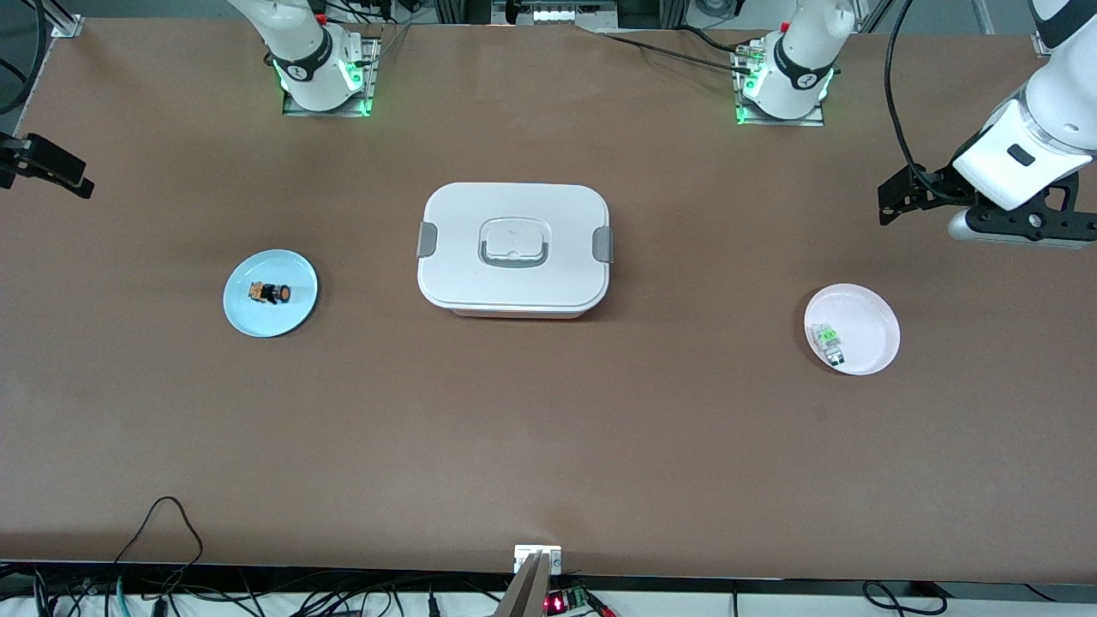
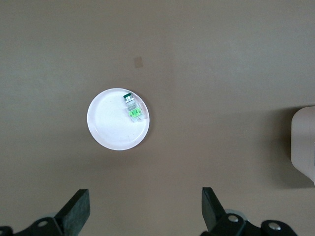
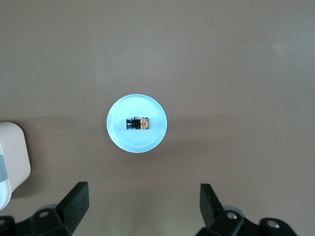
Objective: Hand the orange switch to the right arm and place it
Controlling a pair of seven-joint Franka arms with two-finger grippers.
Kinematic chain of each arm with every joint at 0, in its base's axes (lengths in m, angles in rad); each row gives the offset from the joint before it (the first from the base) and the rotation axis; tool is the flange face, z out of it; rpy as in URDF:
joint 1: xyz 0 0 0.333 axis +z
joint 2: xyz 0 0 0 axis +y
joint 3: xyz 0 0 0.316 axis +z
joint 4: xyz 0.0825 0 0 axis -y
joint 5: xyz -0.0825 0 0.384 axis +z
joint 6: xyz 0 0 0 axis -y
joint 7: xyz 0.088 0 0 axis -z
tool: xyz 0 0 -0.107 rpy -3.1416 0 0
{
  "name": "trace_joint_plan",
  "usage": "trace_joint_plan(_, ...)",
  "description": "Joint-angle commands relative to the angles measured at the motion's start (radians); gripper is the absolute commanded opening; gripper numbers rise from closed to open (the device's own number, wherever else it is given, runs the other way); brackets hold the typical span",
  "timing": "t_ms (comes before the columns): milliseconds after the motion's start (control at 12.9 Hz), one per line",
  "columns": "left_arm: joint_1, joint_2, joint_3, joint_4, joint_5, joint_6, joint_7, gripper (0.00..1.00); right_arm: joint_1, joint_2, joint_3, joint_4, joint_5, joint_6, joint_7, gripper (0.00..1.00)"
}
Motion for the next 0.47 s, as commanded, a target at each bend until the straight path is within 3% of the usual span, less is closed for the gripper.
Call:
trace_joint_plan(0,-0.001,0.015,-0.003,0.032,0.012,-0.024,-0.012,1.00,0.007,-0.047,-0.005,-0.068,0.001,0.030,0.003,1.00)
trace_joint_plan(389,-0.001,0.015,-0.003,0.032,0.012,-0.024,-0.014,1.00,0.007,-0.047,-0.005,-0.061,0.003,0.047,0.002,1.00)
